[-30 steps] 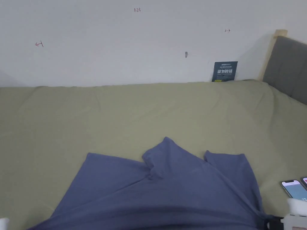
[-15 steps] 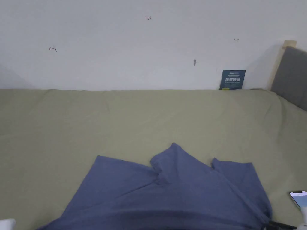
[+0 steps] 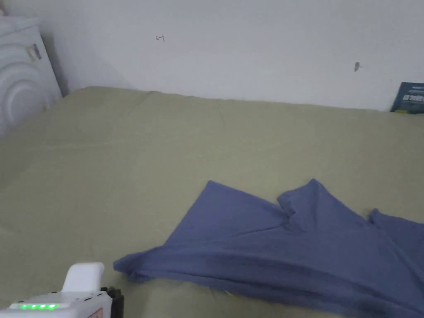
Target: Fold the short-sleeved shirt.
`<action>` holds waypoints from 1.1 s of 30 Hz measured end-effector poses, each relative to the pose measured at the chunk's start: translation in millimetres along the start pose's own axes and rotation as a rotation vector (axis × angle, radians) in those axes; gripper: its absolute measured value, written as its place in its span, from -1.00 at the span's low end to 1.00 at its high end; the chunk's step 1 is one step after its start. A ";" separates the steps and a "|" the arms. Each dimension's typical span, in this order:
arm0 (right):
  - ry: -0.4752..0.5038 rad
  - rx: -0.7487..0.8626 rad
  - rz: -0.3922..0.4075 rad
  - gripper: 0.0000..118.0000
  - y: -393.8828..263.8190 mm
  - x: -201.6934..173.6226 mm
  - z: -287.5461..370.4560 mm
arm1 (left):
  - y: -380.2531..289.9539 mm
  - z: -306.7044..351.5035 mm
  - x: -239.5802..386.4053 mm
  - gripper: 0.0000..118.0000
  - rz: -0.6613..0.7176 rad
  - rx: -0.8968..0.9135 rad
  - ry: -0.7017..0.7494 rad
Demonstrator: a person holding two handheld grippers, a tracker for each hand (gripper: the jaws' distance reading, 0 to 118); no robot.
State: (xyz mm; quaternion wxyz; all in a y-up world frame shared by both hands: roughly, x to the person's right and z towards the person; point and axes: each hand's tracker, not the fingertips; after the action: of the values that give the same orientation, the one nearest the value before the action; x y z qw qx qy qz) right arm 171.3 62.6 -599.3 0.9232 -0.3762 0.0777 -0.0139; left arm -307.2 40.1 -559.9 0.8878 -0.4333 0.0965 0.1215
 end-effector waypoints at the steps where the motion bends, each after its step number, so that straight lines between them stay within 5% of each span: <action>1: 0.013 -0.013 0.010 -0.99 -3.8 -4.5 -1.7 | -0.5 -3.3 -7.0 -1.00 0.014 -0.009 -0.005; 7: 0.036 -0.073 0.029 -0.99 -17.3 -20.6 -12.6 | 4.7 -13.2 -24.9 -0.98 0.045 0.004 0.007; 8: 0.043 -0.086 0.024 -0.99 -17.3 -16.7 -17.2 | 9.2 -17.6 -29.1 -0.73 0.032 0.016 -0.013; 9: 0.048 -0.095 0.019 -0.99 -17.8 -17.3 -19.0 | 14.1 -22.3 -32.5 -0.02 0.013 0.021 -0.028; 10: 0.056 -0.105 0.014 -0.99 -18.0 -18.0 -20.4 | 19.6 -26.2 -28.9 1.00 -0.006 0.003 -0.019; 22: 0.048 -0.173 0.018 -0.99 -23.5 -15.3 -33.4 | 77.5 -105.9 -17.8 0.91 -0.195 -0.060 -0.045; 23: 0.044 -0.180 0.018 -0.99 -23.8 -13.8 -34.1 | 78.2 -112.6 -15.5 0.77 -0.211 -0.093 -0.040; 24: 0.042 -0.182 0.019 -0.99 -24.6 -13.0 -35.4 | 79.9 -116.2 -13.0 0.42 -0.206 -0.092 -0.066; 25: 0.036 -0.183 0.018 -0.99 -24.8 -12.2 -35.4 | 79.9 -115.2 -11.1 -0.47 -0.204 -0.095 -0.112; 26: 0.033 -0.185 0.016 -0.99 -24.6 -10.8 -35.4 | 80.0 -110.5 -13.6 -0.87 -0.189 -0.083 -0.149; 33: 0.033 -0.187 0.014 -0.99 -29.3 -5.3 -37.7 | 76.4 -88.6 -15.1 -0.90 -0.189 -0.046 -0.140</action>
State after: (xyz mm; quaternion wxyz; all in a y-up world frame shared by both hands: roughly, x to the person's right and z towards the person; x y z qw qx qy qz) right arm 161.2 15.9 -604.7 0.8827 -0.4598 0.0966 -0.0062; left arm -350.2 13.4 -666.5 0.8896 -0.4513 -0.0098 0.0695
